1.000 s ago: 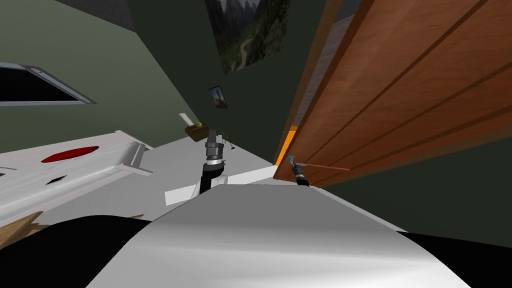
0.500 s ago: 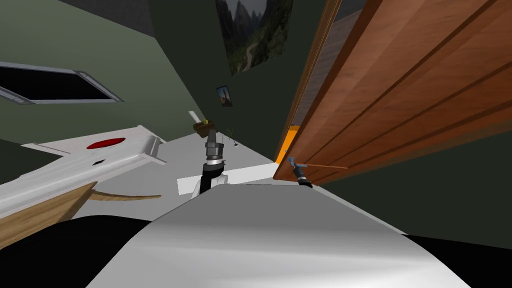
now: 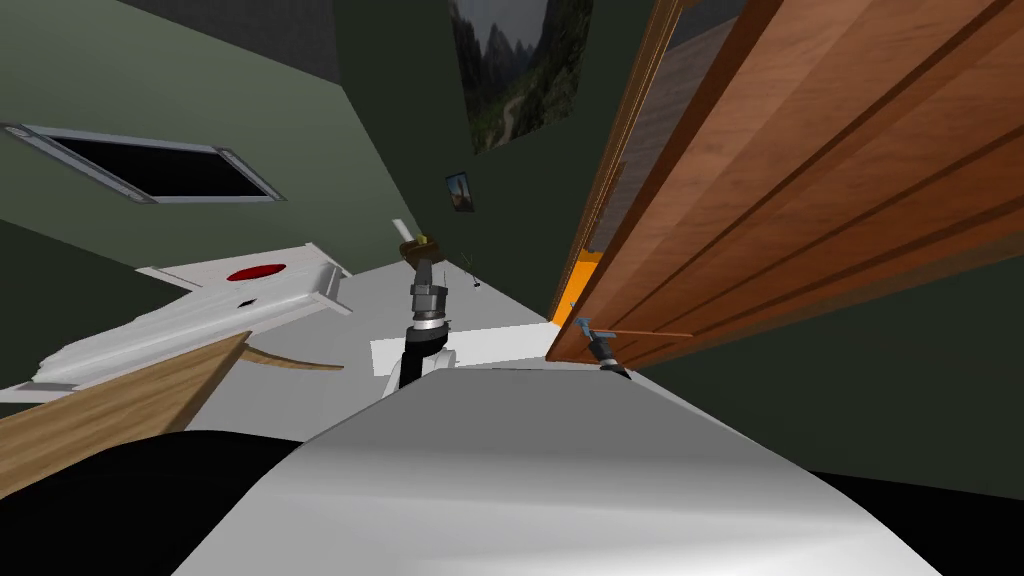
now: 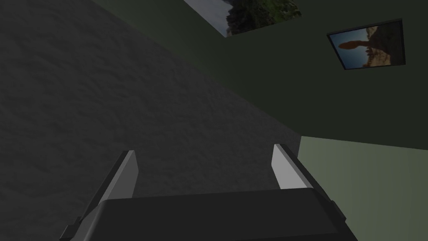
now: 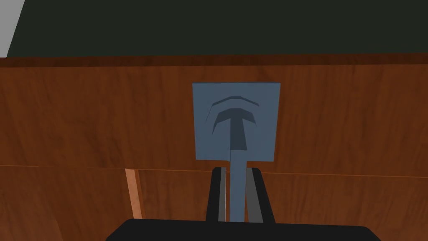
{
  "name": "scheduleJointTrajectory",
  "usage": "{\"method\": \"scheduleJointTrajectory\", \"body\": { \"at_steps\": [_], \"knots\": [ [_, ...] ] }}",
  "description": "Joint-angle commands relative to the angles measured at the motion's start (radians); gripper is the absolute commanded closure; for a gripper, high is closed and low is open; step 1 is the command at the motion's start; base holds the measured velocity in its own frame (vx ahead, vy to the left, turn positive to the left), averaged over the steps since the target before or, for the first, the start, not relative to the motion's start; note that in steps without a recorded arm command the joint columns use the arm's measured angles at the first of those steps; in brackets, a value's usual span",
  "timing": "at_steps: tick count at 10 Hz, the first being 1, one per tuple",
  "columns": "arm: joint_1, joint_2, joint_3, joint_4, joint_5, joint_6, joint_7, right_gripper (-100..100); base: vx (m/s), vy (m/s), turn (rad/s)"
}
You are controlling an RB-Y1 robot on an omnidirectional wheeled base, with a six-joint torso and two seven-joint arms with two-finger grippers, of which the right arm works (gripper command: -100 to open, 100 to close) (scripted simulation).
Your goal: Pull the door open
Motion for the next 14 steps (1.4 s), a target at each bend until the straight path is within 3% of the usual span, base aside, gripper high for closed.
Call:
{"method": "scheduleJointTrajectory", "body": {
  "at_steps": [1, 2, 3, 6, 8, 9, 14],
  "knots": [
    [0.031, -0.012, 0.006, -0.021, 0.001, -0.013, -0.009, 100, -0.197, -0.079, 0.118],
    [0.031, -0.012, 0.006, -0.021, 0.001, -0.013, -0.009, 100, -0.099, -0.023, -0.003],
    [0.051, -0.027, 0.017, -0.015, 0.003, -0.048, -0.024, 100, -0.128, -0.03, 0.125],
    [0.064, -0.037, 0.023, -0.01, 0.004, -0.071, -0.034, 100, -0.101, -0.037, 0.078],
    [0.084, -0.053, 0.034, -0.004, 0.006, -0.107, -0.049, 100, -0.131, -0.058, 0.127],
    [0.074, -0.043, 0.036, -0.005, 0.009, -0.098, -0.044, 100, -0.071, -0.016, 0.031],
    [0.101, -0.062, 0.051, 0.024, 0.009, -0.163, -0.061, 100, -0.175, -0.065, 0.152]
  ]
}}
